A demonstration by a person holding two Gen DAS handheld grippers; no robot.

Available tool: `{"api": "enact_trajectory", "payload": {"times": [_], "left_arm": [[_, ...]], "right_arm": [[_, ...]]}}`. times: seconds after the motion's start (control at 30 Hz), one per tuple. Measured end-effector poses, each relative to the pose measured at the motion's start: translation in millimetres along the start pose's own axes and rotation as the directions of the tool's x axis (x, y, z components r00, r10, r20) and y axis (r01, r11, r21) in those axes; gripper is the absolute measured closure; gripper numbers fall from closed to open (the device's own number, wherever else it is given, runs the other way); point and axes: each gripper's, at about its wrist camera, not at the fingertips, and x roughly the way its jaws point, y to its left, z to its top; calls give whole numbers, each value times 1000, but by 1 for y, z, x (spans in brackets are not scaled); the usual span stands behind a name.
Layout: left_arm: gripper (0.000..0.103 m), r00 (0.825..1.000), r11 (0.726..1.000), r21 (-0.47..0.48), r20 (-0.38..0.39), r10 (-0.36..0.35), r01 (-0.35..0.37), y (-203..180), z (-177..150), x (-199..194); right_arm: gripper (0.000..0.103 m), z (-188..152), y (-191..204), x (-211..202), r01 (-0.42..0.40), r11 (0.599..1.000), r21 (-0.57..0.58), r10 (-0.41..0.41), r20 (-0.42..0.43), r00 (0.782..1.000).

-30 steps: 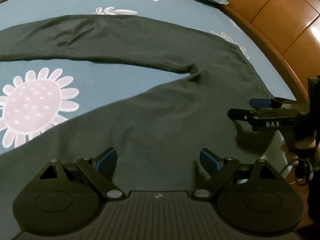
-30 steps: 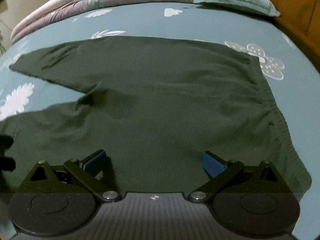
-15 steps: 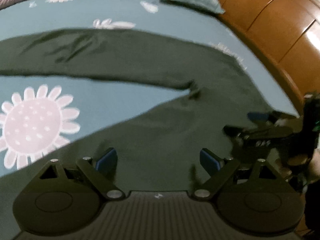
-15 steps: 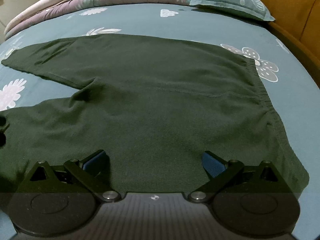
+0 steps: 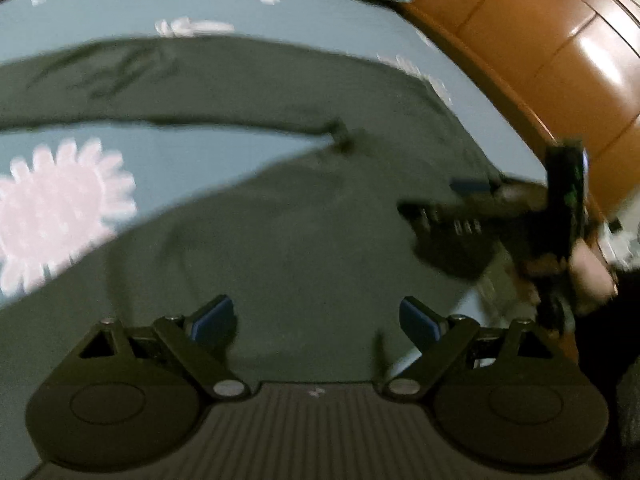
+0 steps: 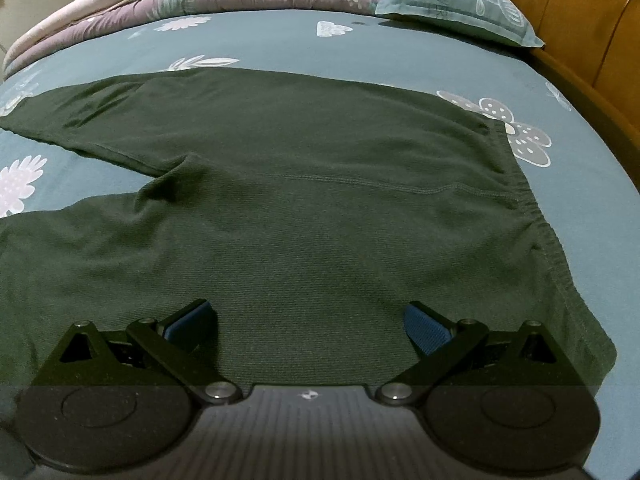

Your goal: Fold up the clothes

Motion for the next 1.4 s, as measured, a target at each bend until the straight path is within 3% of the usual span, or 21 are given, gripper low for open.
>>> {"api": "enact_trajectory", "payload": {"times": [0.17,0.4,0.5,0.6,0.7,0.8,0.9,1.1,1.23,1.33,1.4], "left_arm": [[13,999,999,-46,-47,-25,23,5,-18,-2],[13,1000,997,-77,-20,19,-20,13,-24,-27],[13,996,985,-159,-71,53,-64,29,-38,-20],[12,998,973,-226,-57,31,-43,39,-50,-29],[12,995,966,-242,-64,81,-94,45,-54,-42],[12,987,955,-251,-19,158,-157,52,-50,-52],[12,978,936,-295,22,209,-193,63,-49,-55],[12,960,909,-332,30,278,-253,70,-57,-60],[12,943,892,-340,45,331,-297,70,-60,-68],[12,905,867,-312,46,422,-388,76,-49,-67],[12,896,851,-328,29,443,-410,89,-47,-63]], "right_arm": [[0,-2,0,-1,3,1000,-4,-3,9,1000],[0,-2,1,-1,8,1000,-5,-8,15,1000],[0,-2,2,-1,10,1000,-4,-10,16,1000],[0,0,2,-2,6,1000,-9,-6,0,1000],[0,5,0,-6,-8,1000,-10,8,-32,999],[0,10,-3,-13,-55,998,12,55,-23,998],[0,18,1,-15,-88,996,9,88,-5,996],[0,25,16,-9,-122,990,-69,121,-18,993],[0,32,22,-16,-139,982,-125,145,45,988],[0,40,30,-22,-180,968,-175,197,84,977],[0,42,33,-19,-199,961,-194,218,82,973]]}}
